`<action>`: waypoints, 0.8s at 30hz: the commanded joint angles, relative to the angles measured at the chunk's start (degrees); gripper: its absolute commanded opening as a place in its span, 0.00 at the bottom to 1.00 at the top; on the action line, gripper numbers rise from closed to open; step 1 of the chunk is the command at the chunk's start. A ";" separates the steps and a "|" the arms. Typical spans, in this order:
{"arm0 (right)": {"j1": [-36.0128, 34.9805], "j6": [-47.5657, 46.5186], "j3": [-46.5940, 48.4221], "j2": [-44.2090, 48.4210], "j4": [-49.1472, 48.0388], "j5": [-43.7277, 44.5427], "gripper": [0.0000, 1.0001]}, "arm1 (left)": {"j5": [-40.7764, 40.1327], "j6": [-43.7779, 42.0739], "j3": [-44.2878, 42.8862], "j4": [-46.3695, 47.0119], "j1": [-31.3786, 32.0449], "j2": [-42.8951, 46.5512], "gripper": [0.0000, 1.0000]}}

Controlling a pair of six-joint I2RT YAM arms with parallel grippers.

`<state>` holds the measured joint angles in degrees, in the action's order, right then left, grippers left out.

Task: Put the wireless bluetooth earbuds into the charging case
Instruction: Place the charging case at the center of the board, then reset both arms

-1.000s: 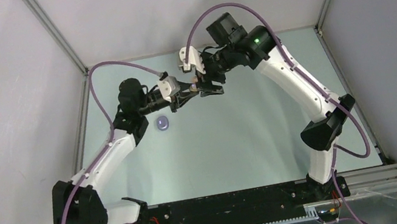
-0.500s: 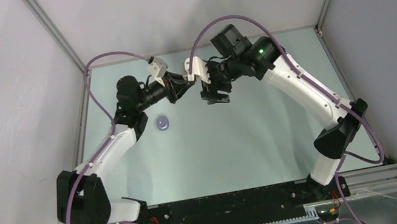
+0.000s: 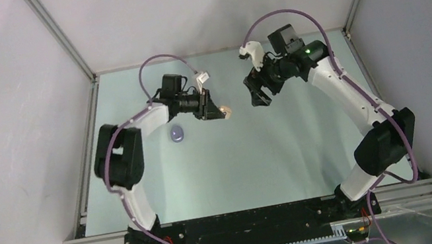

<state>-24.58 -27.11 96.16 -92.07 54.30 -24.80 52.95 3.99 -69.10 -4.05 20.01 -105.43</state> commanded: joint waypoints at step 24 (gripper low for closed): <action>5.85 20.55 3.16 -0.02 -12.33 10.69 0.92 | -25.44 -8.94 -17.16 -37.32 -3.74 1.47 1.00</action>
<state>-19.68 -13.74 95.50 -94.17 49.30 -21.10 32.12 -3.46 -84.20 -41.85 19.18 -114.65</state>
